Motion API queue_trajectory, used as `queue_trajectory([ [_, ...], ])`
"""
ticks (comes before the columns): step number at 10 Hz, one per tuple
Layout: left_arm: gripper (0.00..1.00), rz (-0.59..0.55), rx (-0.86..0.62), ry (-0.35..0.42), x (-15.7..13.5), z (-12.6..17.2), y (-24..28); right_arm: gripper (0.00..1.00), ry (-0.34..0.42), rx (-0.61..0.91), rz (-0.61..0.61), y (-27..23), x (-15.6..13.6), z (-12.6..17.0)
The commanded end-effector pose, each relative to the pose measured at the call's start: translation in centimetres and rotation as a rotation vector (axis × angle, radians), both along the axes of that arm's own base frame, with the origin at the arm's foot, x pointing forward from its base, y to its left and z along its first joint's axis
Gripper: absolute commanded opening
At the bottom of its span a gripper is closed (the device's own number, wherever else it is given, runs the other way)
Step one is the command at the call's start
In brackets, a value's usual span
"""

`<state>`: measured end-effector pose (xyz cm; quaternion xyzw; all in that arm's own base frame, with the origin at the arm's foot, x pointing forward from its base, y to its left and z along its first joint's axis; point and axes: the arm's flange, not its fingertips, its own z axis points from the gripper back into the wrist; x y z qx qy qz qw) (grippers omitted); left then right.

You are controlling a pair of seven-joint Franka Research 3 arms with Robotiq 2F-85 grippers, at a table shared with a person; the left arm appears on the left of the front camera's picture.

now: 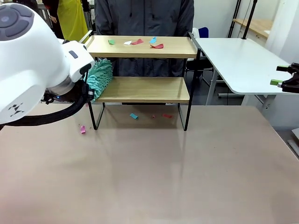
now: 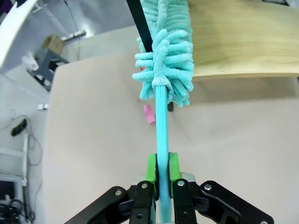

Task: Clean the shelf.
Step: Clean the specific section of the Shelf indicated by the human with the Duster.

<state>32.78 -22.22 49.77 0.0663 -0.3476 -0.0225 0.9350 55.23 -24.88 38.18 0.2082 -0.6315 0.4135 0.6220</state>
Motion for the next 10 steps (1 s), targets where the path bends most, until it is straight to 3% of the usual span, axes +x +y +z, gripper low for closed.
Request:
queue_trajectory([
  [1,0.13,0.063,0.076,-0.034,-1.3,0.4,-0.4,1.00,0.017,-0.002,-0.004,0.2,0.0,0.7],
  [3,0.13,-0.032,-0.024,-0.021,-1.3,0.6,-1.2,1.00,0.017,-0.002,-0.004,0.2,0.0,0.7],
  [5,0.13,-0.029,0.030,-0.019,-1.4,0.5,-1.4,1.00,0.017,-0.002,-0.004,0.2,0.0,0.7],
  [7,0.13,-0.266,-0.055,-0.021,-2.2,1.7,-1.6,1.00,0.017,-0.002,-0.004,0.2,0.0,0.7],
  [8,0.13,-0.302,-0.026,-0.017,-2.6,2.2,-1.2,1.00,0.017,-0.002,-0.004,0.2,0.0,0.7],
  [10,0.13,-0.504,0.003,0.091,-4.0,3.7,-0.5,1.00,0.017,-0.002,-0.004,0.2,0.0,0.7],
])
